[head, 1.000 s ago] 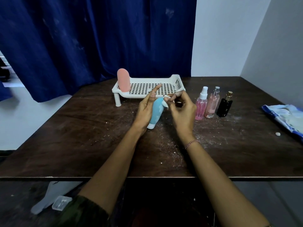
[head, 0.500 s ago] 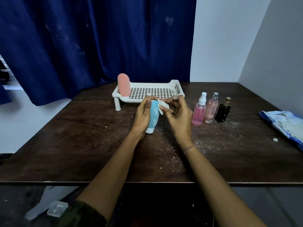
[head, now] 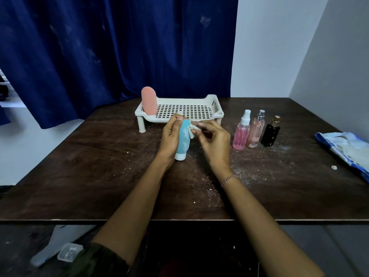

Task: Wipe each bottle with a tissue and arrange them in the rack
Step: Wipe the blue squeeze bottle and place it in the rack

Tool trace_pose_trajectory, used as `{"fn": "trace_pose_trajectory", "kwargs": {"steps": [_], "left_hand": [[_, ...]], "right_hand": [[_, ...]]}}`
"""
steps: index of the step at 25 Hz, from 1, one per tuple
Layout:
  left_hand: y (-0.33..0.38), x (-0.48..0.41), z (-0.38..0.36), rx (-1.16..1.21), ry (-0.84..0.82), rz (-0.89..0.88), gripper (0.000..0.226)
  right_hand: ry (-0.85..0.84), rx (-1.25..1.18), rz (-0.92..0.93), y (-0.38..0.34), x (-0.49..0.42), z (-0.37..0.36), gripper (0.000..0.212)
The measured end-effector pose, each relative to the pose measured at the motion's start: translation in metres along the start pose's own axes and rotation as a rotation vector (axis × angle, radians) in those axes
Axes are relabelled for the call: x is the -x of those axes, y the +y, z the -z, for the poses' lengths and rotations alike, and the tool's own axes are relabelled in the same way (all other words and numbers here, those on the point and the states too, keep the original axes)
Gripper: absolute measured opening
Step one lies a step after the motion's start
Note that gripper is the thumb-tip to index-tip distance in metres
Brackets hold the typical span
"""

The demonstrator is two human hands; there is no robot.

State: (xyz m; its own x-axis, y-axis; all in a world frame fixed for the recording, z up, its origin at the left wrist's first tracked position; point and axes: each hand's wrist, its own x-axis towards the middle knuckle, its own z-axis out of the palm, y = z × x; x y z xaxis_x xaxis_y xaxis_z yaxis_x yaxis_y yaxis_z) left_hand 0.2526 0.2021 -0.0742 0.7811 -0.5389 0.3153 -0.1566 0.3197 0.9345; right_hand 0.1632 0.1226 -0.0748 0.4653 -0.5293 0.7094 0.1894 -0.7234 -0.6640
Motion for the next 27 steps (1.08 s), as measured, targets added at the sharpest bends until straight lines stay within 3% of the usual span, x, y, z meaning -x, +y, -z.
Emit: {"fn": "trace_pose_trajectory", "kwargs": {"steps": [5, 10, 18, 24, 27], "left_hand": [[0.0017, -0.0029, 0.0017, 0.036, 0.122, 0.029, 0.023], [0.0043, -0.0021, 0.0018, 0.057, 0.09, 0.027, 0.025], [0.0057, -0.0023, 0.0041, 0.064, 0.13, 0.02, 0.028], [0.0053, 0.0005, 0.001, 0.047, 0.026, -0.002, 0.027], [0.0035, -0.0007, 0.0024, 0.079, 0.039, 0.004, 0.027]], "right_hand": [[-0.107, -0.006, -0.029, -0.0007, 0.0008, -0.0003, 0.021], [-0.025, 0.06, 0.12, -0.006, 0.0034, 0.0009, 0.023], [-0.183, 0.069, 0.021, 0.0036, 0.0029, -0.0026, 0.019], [-0.011, 0.063, 0.177, -0.0036, 0.0032, -0.0053, 0.01], [-0.039, 0.025, 0.153, -0.0028, 0.002, -0.0072, 0.009]]}}
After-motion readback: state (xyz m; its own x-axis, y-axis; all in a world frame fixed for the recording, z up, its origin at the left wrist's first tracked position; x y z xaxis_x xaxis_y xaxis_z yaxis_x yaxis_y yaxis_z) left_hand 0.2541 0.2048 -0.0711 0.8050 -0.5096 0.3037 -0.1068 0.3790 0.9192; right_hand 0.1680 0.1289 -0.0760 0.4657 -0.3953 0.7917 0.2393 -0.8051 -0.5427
